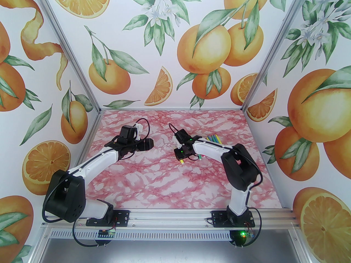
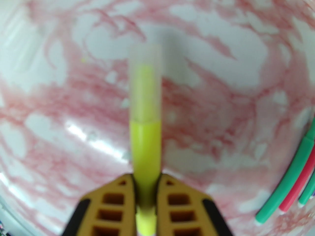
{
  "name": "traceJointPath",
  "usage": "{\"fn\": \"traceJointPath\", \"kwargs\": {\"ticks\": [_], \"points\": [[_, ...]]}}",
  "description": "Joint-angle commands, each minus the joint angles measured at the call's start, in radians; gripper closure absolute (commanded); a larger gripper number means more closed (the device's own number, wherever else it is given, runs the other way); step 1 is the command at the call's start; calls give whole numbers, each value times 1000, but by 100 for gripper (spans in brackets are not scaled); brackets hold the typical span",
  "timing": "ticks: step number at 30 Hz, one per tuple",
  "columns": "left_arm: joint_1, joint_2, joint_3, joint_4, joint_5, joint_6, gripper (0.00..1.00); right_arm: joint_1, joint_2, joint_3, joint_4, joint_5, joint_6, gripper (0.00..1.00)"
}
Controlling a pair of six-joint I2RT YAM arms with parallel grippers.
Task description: Open the pen caps
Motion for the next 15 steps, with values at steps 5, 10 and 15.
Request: {"fn": "traceJointPath", "kwargs": {"ticks": [5, 10, 15], "points": [[2, 46, -13, 170, 174, -77, 30, -17, -121, -81, 131, -168, -51, 94], [-8, 84, -4, 247, 272, -110, 31, -16, -180, -128, 191, -232, -66, 94], [-22, 110, 2, 304, 326, -138, 32, -15, -221, -142, 216, -277, -73, 94]]}}
